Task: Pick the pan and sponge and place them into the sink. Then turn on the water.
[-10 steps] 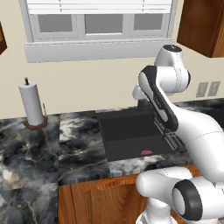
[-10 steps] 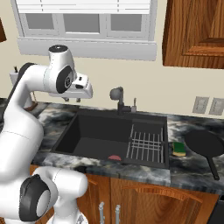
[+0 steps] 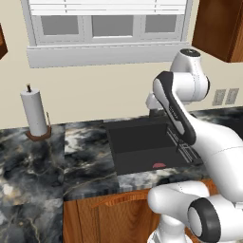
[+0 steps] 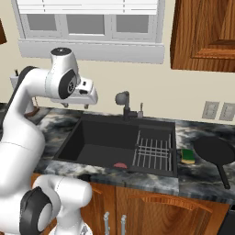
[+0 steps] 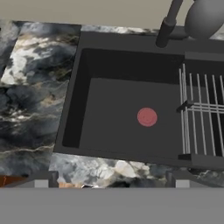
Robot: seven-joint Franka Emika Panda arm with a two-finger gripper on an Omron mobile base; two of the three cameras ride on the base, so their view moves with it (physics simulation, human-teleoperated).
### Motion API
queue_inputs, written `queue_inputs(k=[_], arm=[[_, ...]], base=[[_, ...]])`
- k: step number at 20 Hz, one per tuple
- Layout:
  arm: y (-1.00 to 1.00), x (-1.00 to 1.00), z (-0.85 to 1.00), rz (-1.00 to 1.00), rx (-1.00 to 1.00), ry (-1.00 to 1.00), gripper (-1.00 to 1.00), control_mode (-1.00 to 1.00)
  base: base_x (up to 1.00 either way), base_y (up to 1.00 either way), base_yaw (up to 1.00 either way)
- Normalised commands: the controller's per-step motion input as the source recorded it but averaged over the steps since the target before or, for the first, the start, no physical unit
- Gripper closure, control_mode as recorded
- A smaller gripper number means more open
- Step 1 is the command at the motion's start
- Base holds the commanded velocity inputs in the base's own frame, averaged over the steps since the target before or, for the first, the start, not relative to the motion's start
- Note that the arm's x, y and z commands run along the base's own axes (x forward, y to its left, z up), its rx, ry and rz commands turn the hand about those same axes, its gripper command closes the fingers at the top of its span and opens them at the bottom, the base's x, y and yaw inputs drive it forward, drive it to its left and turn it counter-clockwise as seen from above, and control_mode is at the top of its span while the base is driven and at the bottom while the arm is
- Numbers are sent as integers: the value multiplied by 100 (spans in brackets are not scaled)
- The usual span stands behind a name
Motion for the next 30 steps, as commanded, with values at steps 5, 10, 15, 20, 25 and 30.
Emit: queue_inputs(k=[5,10,15,20,25,30], arm=[[-3,-11,0,1,0,0,-100,-100],[-4,-14,-1,1,0,0,-100,-100],[-21,-12,-3,2,0,-1,-100,-100],[-31,-17,-11,1,0,-4,-100,-100],[-30,-18,-11,1,0,-6,-100,-100],[-31,-14,-5,1,0,-6,-100,-100]], base=[[0,0,0],[0,0,0],[0,0,0],[0,0,0],[0,0,0],[0,0,0]])
